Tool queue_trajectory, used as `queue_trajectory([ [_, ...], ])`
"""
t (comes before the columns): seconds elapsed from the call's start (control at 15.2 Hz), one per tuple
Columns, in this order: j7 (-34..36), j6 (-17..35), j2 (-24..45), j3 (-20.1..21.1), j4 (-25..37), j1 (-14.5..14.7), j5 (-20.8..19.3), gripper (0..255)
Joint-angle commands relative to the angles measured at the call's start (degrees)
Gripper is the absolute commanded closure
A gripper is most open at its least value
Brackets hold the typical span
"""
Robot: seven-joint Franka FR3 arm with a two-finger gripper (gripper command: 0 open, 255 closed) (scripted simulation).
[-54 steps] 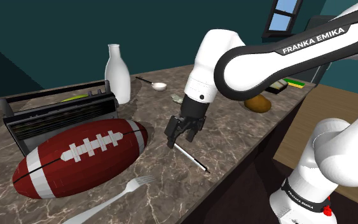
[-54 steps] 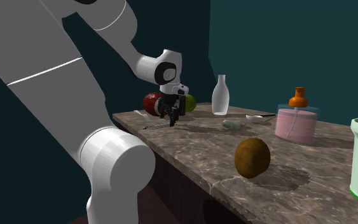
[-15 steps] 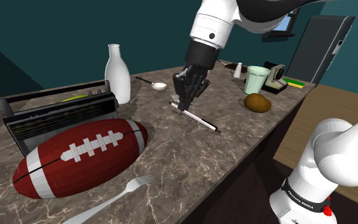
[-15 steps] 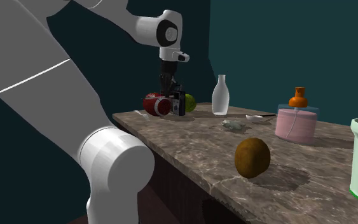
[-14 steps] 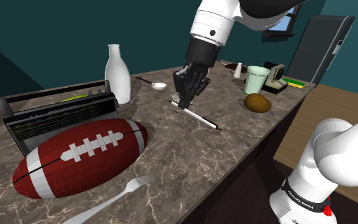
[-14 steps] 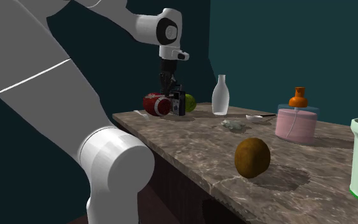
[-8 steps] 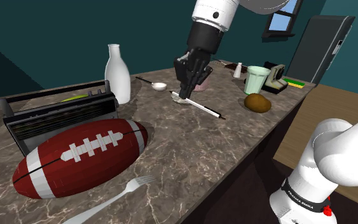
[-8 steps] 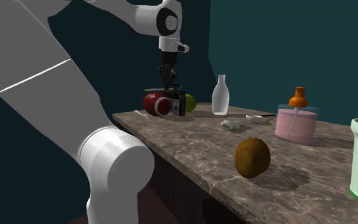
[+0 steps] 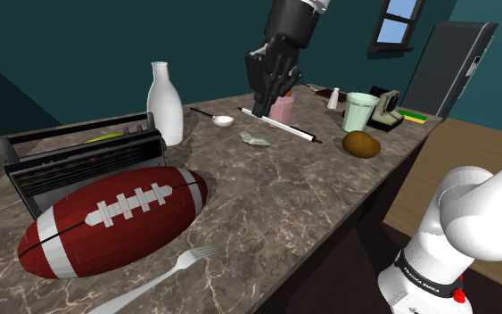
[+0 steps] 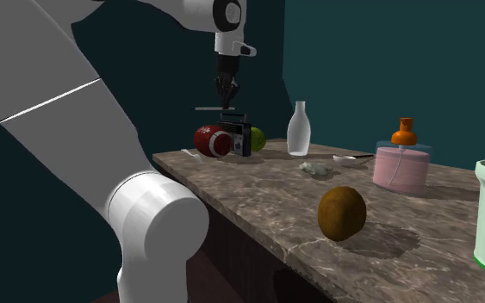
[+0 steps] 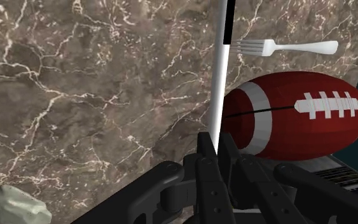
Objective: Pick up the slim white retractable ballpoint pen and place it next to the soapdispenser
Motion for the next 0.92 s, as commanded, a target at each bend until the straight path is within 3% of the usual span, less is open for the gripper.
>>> queue_trajectory([
  [0.0, 0.33, -1.41, 0.45, -0.17, 1.86, -0.12, -0.26, 255],
  [0.53, 1.97, -7.05, 2.71, -0.53, 9.89, -0.50, -1.19, 255],
  [0.86, -5.00, -8.87, 2.24, -6.20, 9.01, -2.22, -2.23, 255],
])
